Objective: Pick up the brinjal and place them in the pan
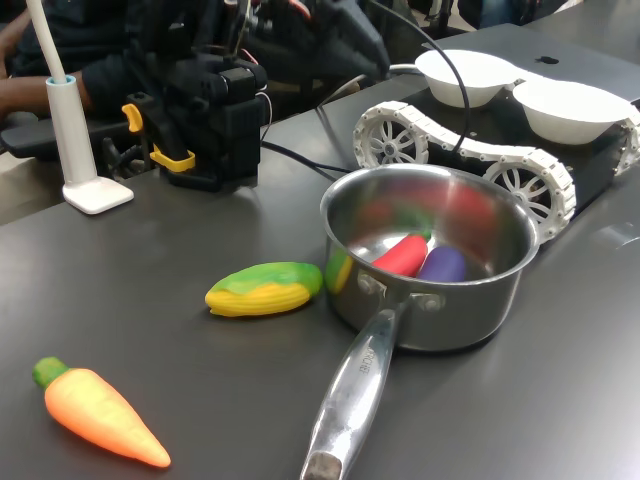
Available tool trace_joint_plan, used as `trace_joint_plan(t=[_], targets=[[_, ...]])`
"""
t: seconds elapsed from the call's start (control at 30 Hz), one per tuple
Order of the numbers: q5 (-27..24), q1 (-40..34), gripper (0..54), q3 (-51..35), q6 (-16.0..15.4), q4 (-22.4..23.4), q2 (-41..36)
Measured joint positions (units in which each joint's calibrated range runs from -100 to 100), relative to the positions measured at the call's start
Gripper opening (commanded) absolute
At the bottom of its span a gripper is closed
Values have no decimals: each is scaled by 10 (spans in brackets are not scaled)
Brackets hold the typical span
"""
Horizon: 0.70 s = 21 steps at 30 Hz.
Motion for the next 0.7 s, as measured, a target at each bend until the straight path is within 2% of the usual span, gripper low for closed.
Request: trace_joint_plan(t=[0.23,0.7], targets=[[0,1,1,45,9,34,-16],[0,12,1,173,39,63,-13]])
